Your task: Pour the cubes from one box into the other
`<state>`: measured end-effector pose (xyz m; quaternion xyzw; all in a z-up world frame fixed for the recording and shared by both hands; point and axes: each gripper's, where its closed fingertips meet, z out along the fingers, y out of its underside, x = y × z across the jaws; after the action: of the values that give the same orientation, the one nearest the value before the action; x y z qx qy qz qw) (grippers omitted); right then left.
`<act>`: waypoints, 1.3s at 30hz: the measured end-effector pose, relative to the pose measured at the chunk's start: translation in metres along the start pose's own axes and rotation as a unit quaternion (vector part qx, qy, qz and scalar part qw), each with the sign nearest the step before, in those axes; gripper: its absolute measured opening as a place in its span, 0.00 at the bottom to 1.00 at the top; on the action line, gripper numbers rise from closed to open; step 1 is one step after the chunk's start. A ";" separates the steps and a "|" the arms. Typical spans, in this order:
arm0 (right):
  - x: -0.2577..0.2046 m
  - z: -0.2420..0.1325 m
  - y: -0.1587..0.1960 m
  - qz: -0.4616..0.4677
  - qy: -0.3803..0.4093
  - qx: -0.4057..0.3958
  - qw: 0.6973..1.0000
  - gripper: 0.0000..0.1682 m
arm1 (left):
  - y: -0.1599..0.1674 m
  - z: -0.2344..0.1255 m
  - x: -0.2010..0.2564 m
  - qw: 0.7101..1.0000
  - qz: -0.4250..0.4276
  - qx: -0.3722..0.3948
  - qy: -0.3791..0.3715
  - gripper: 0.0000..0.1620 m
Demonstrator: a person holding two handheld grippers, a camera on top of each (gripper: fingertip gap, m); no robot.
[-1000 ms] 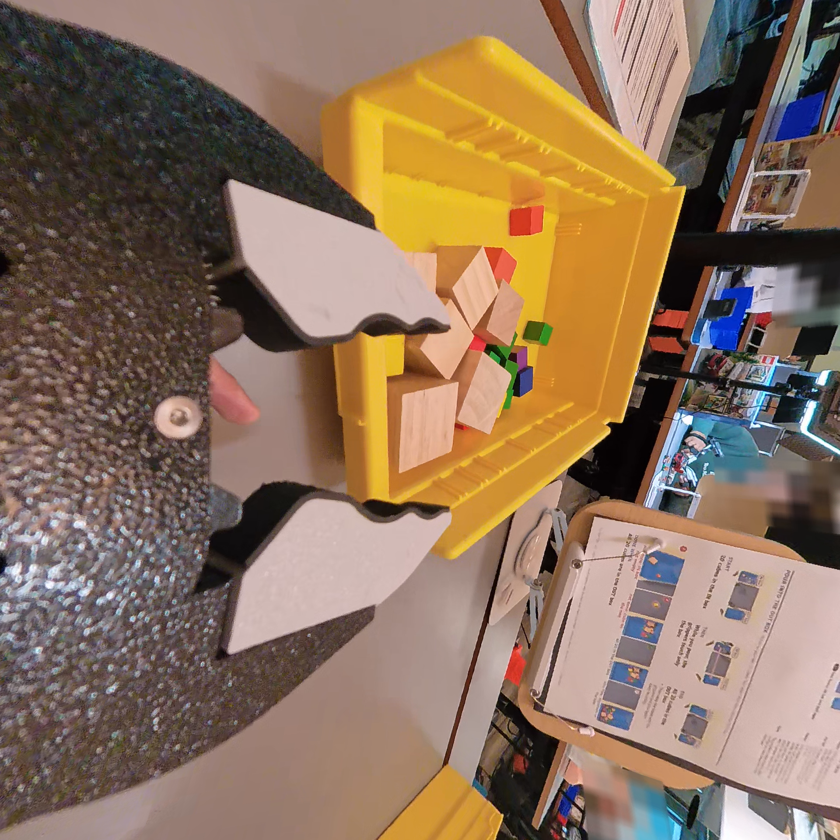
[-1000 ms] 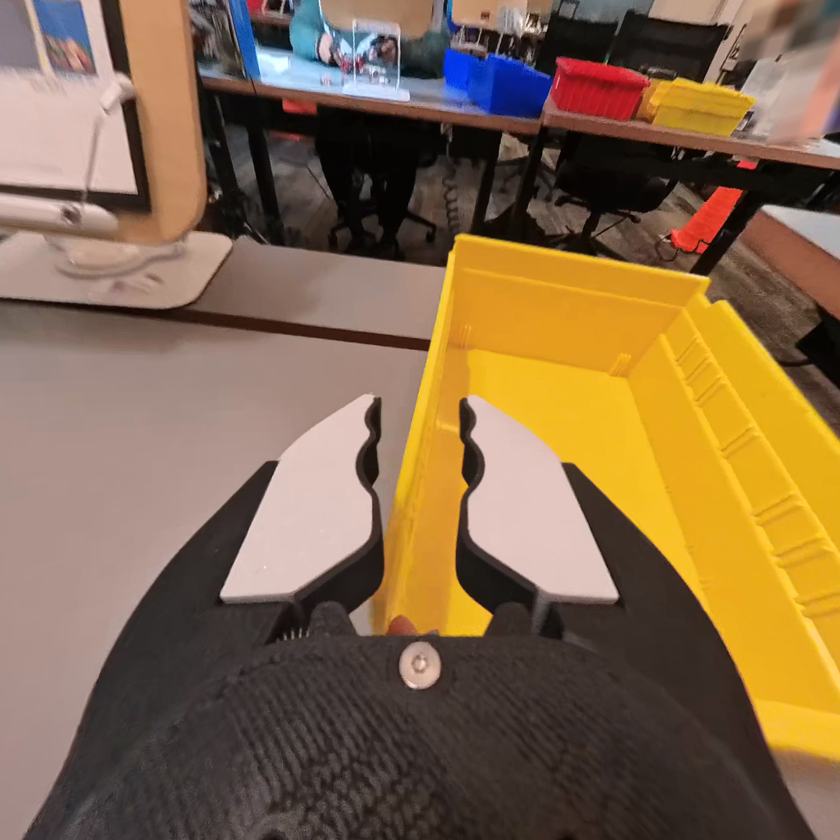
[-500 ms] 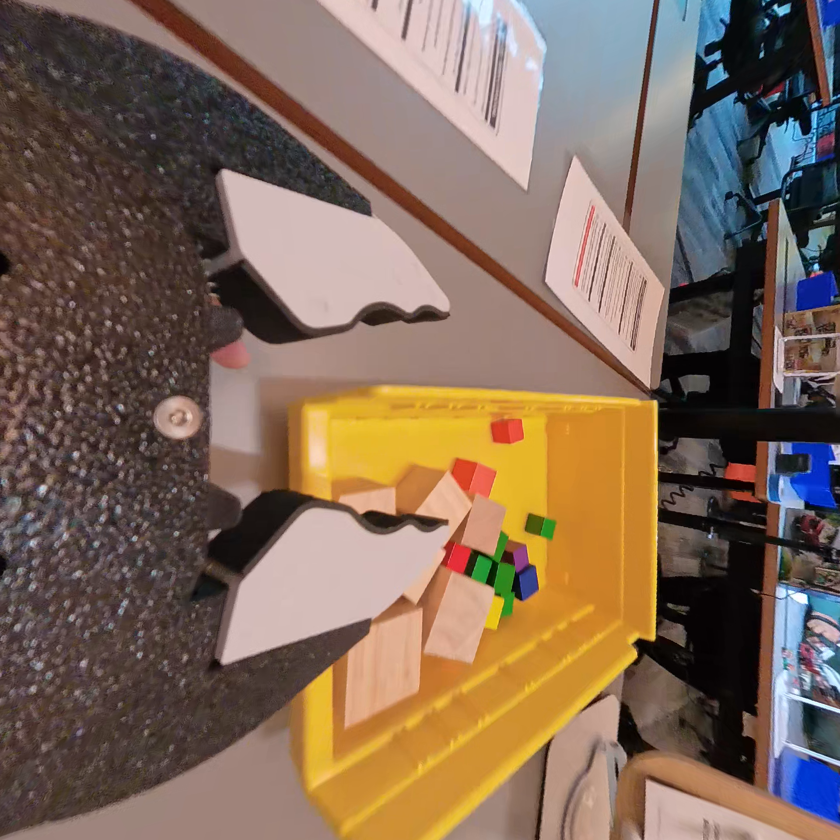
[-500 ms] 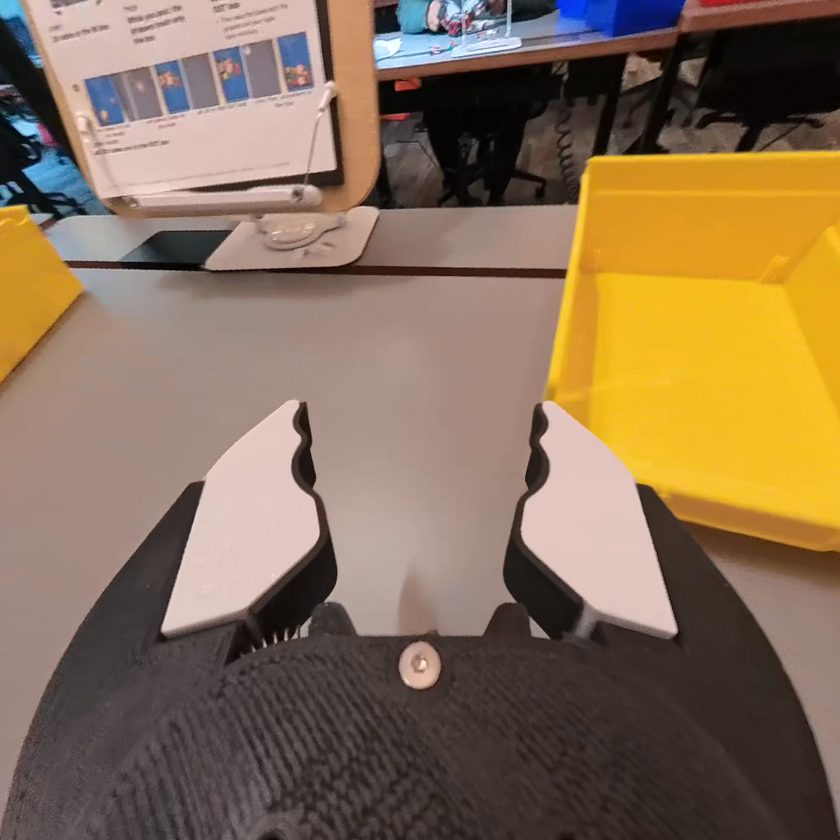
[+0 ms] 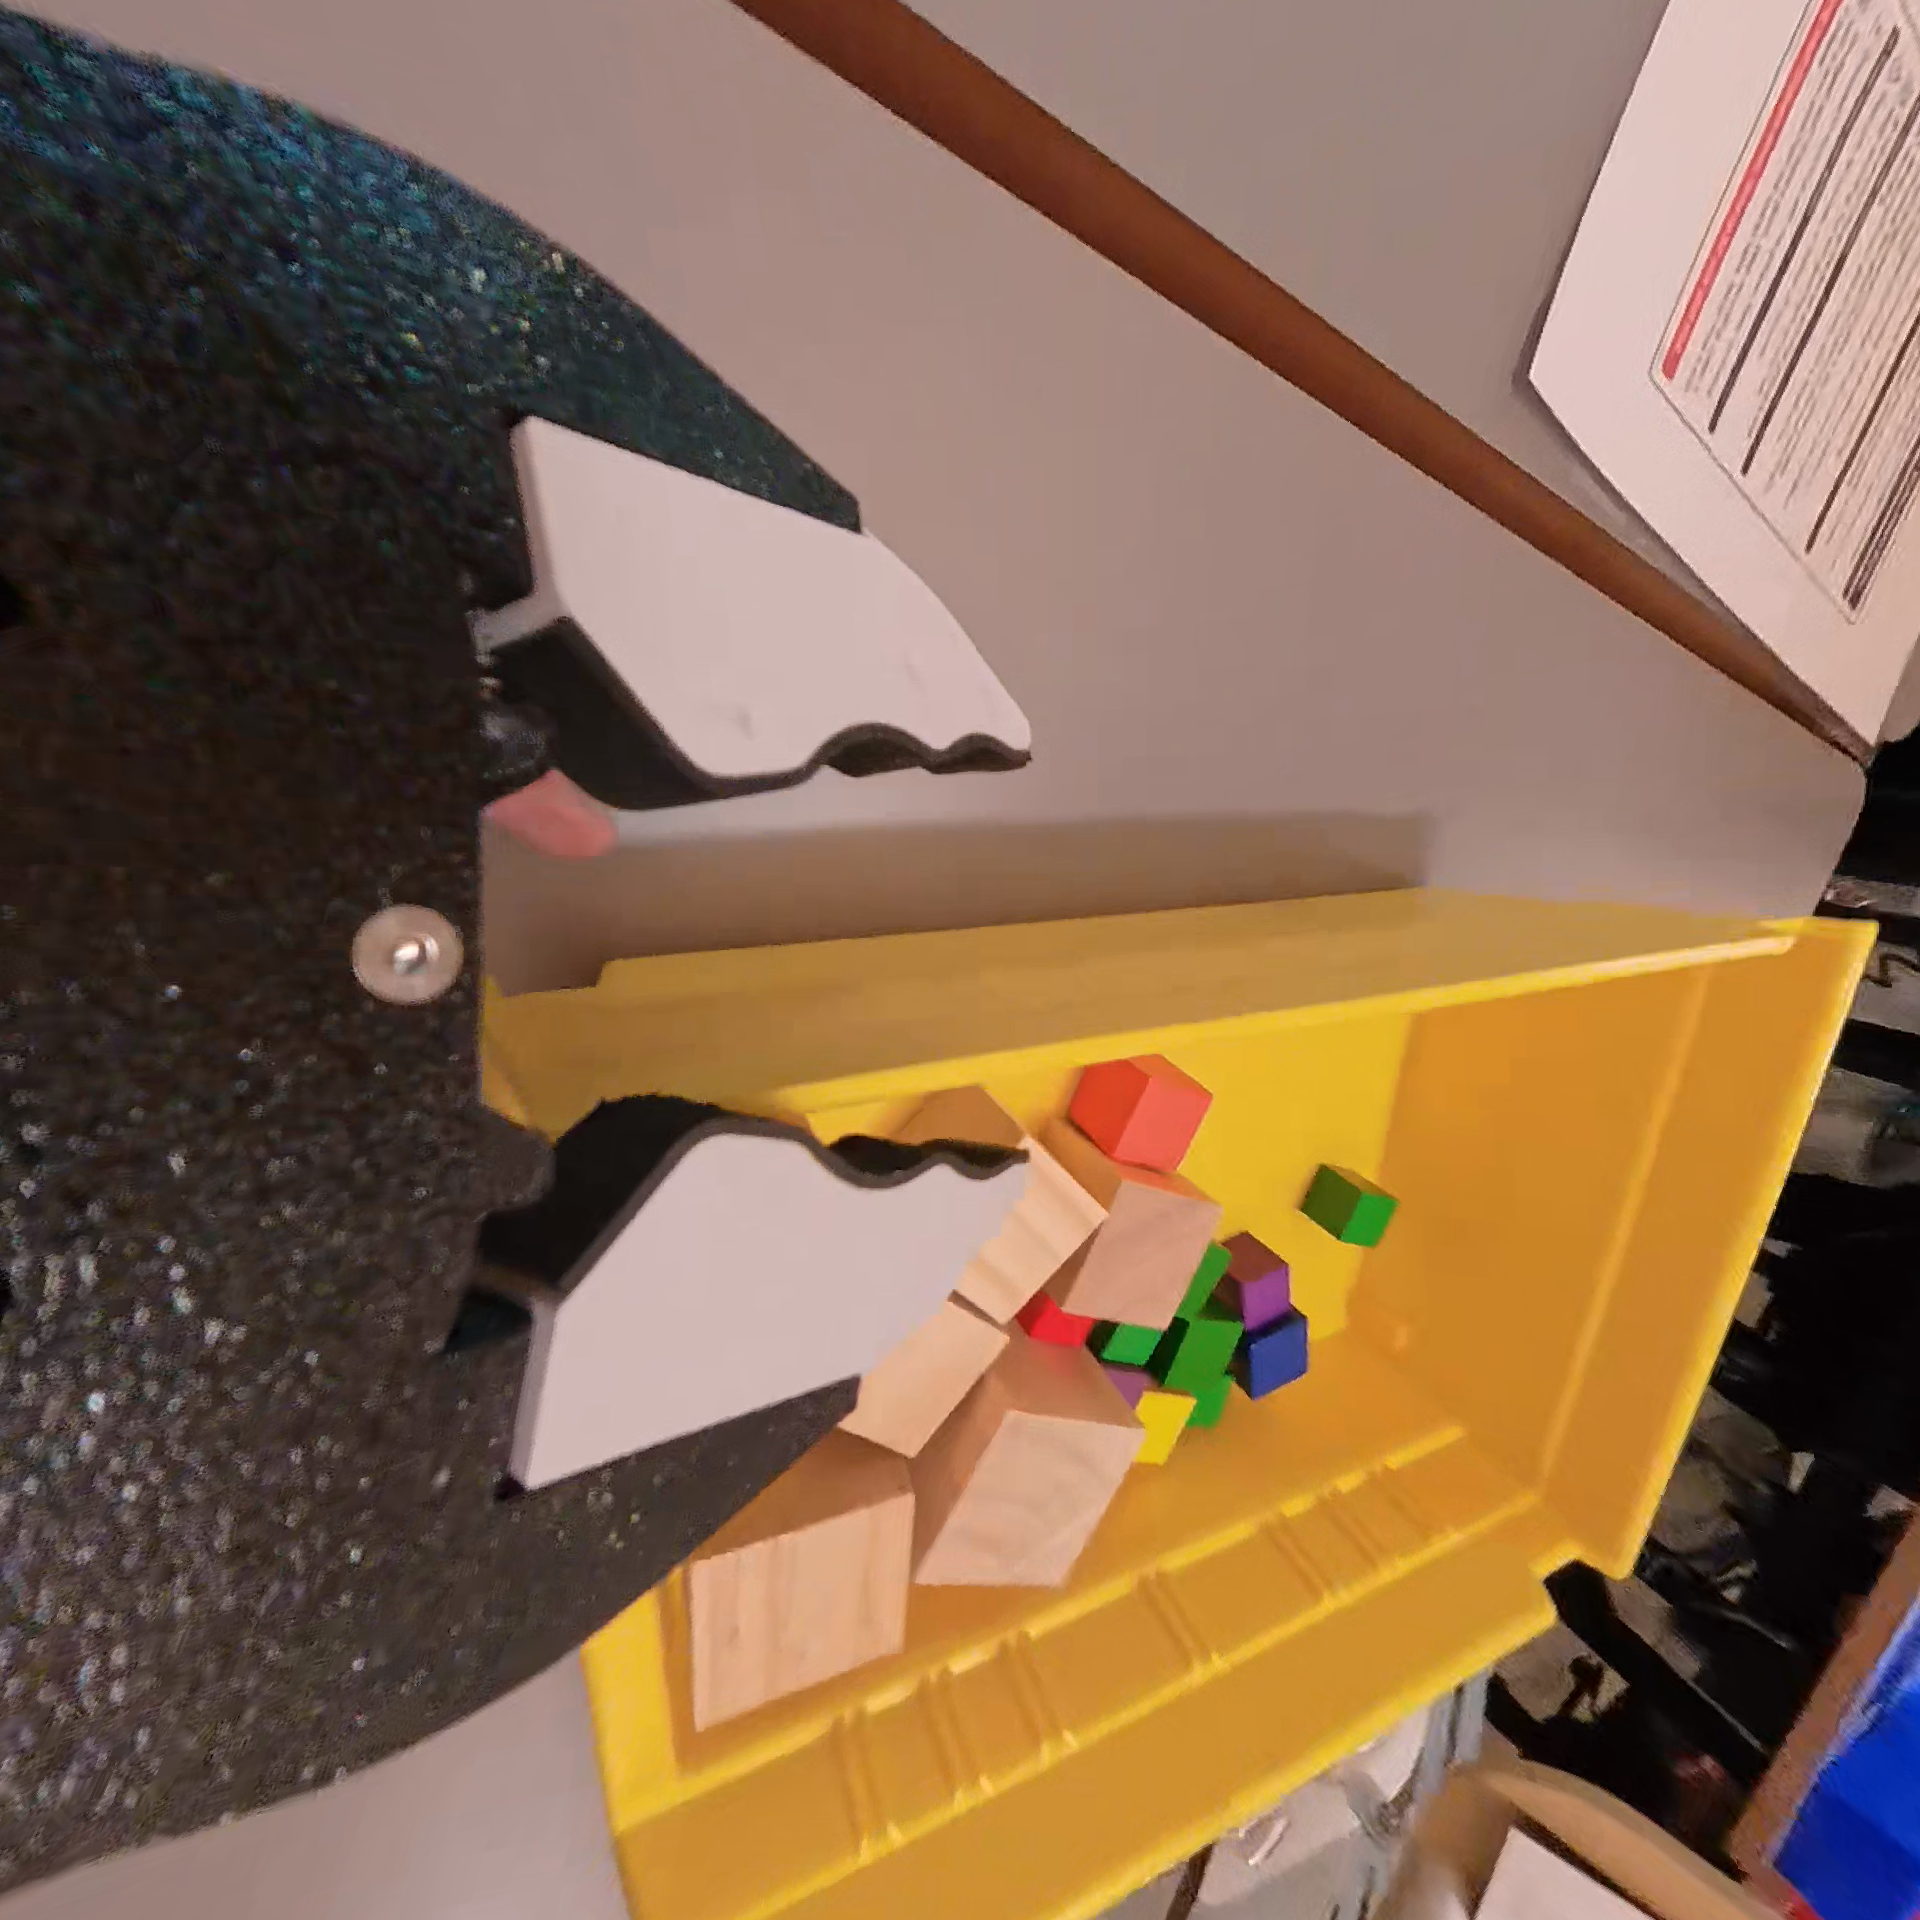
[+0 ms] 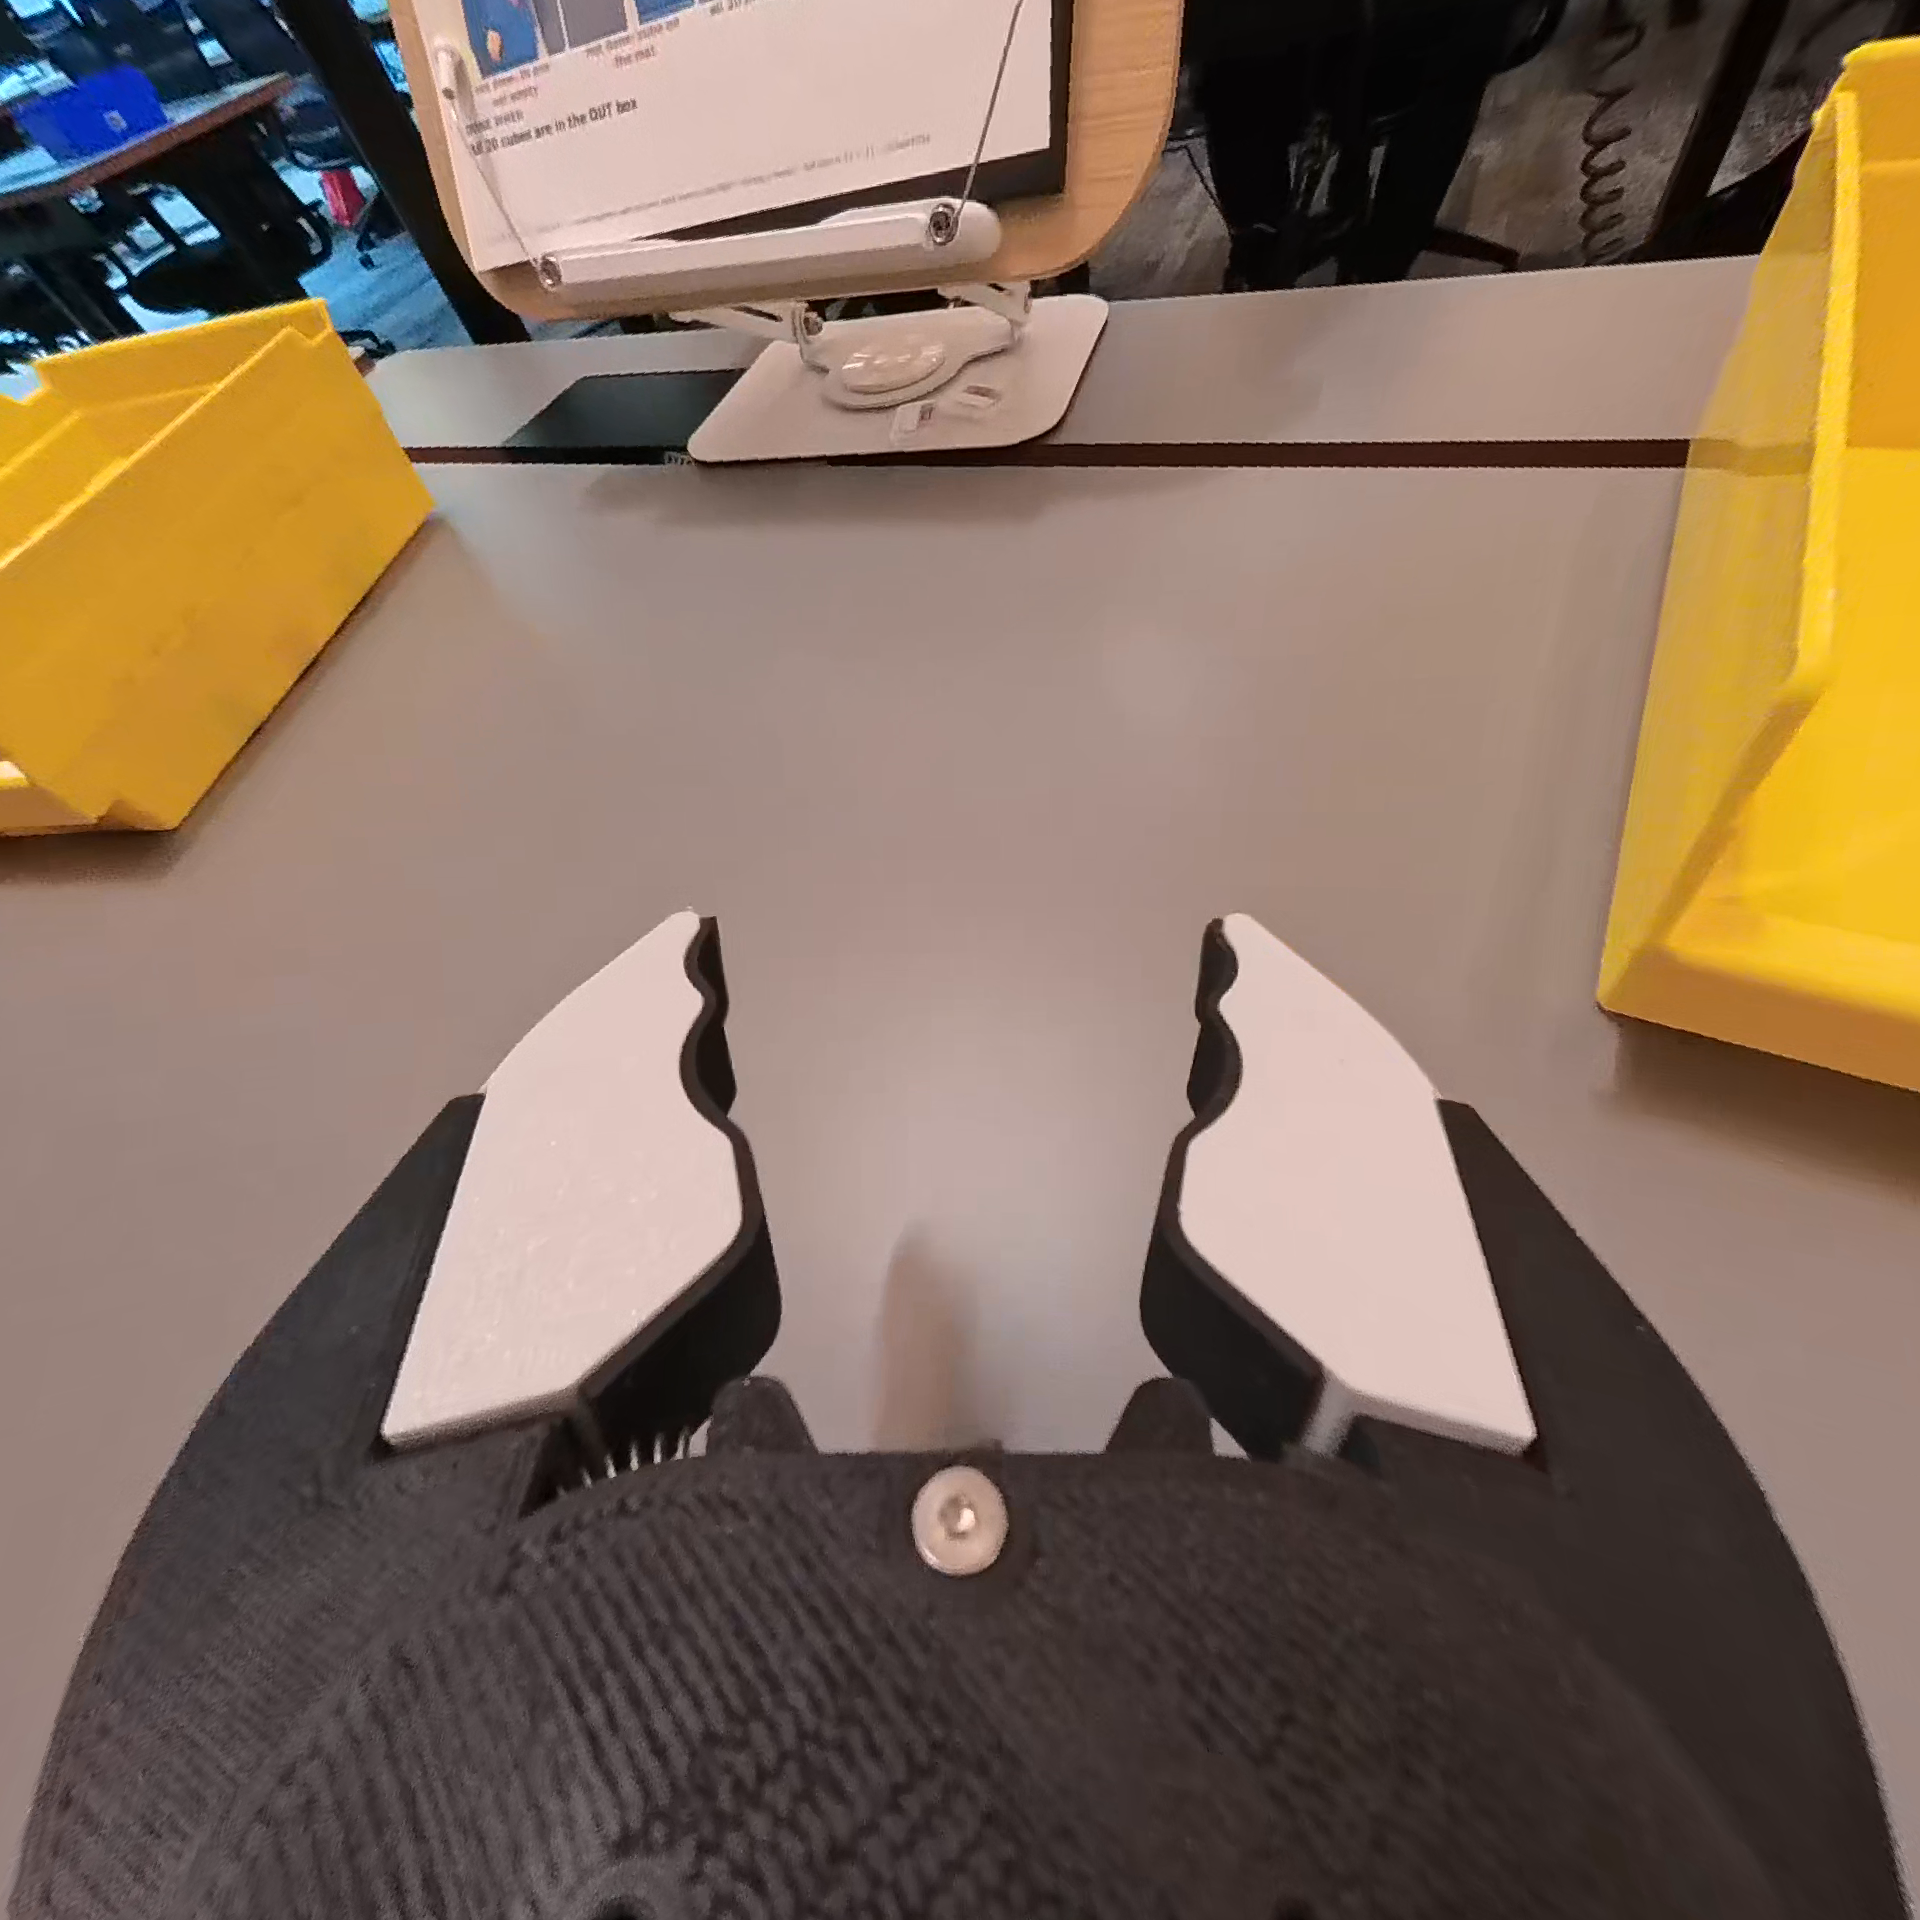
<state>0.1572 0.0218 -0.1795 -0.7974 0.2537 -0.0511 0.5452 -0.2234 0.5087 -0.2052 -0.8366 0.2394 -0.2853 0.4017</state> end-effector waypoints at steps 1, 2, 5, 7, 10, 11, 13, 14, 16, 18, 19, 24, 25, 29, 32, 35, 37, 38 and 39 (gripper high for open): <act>0.000 0.000 0.000 0.001 -0.001 0.001 1.000 0.51 | -0.003 0.001 -0.001 1.000 -0.002 0.012 0.002 0.39; -0.001 0.000 0.000 0.003 -0.002 0.002 1.000 0.51 | -0.006 0.002 -0.003 1.000 -0.004 0.024 0.002 0.38; -0.003 0.001 0.003 0.008 -0.007 -0.003 1.000 0.50 | -0.013 0.006 -0.013 0.999 -0.009 0.038 -0.017 0.37; -0.004 0.001 0.004 0.009 -0.009 -0.002 1.000 0.49 | -0.016 0.007 -0.015 0.999 -0.010 0.043 -0.029 0.35; -0.006 0.001 0.004 0.012 -0.009 0.001 1.000 0.48 | -0.015 0.006 -0.017 0.998 -0.007 0.043 -0.053 0.33; -0.006 0.002 0.003 0.013 -0.010 0.004 1.000 0.48 | -0.015 0.005 -0.016 0.997 -0.006 0.047 -0.059 0.32; -0.008 0.004 0.005 0.016 -0.012 0.000 1.000 0.47 | -0.015 0.003 -0.016 0.995 -0.005 0.058 -0.079 0.31; -0.010 0.006 0.005 0.016 -0.015 -0.002 1.000 0.47 | -0.015 0.003 -0.017 0.994 -0.008 0.062 -0.085 0.31; -0.015 0.009 0.005 0.013 -0.022 -0.005 1.000 0.47 | -0.014 0.002 -0.015 0.994 -0.017 0.064 -0.086 0.32; -0.020 0.011 0.005 0.005 -0.027 -0.008 1.000 0.47 | -0.014 0.002 -0.013 0.994 -0.024 0.069 -0.084 0.33; -0.021 0.012 0.005 0.001 -0.028 -0.008 1.000 0.47 | -0.014 0.002 -0.013 0.993 -0.027 0.071 -0.085 0.33; -0.029 0.015 0.003 0.008 -0.035 -0.006 0.999 0.47 | -0.012 0.002 -0.008 0.994 -0.045 0.063 -0.074 0.33; -0.032 0.016 0.003 0.007 -0.038 -0.006 0.999 0.47 | -0.010 0.003 -0.002 0.995 -0.048 0.057 -0.059 0.34; -0.058 0.028 -0.002 0.009 -0.075 -0.012 0.997 0.48 | 0.000 0.008 0.021 0.999 -0.019 0.025 -0.015 0.36; -0.086 0.040 -0.013 -0.013 -0.109 -0.022 0.994 0.50 | 0.000 0.005 0.019 0.999 0.009 0.003 -0.039 0.42; -0.111 0.055 -0.027 -0.073 -0.121 -0.037 0.989 0.51 | -0.010 -0.003 0.025 0.997 0.047 0.006 -0.053 0.47; -0.132 0.068 -0.038 -0.084 -0.144 -0.048 0.985 0.52 | -0.018 -0.010 0.033 0.996 0.078 0.004 -0.051 0.49; -0.143 0.076 -0.045 -0.083 -0.158 -0.052 0.983 0.53 | -0.023 -0.013 0.037 0.995 0.088 0.000 -0.048 0.49; -0.153 0.085 -0.051 -0.083 -0.166 -0.059 0.981 0.54 | -0.026 -0.015 0.041 0.995 0.093 -0.008 -0.043 0.49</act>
<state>0.0725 0.1782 -0.1383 -0.8438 0.0956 0.0519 0.5256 -0.1994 0.4891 -0.1643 -0.8253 0.3007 -0.2090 0.4299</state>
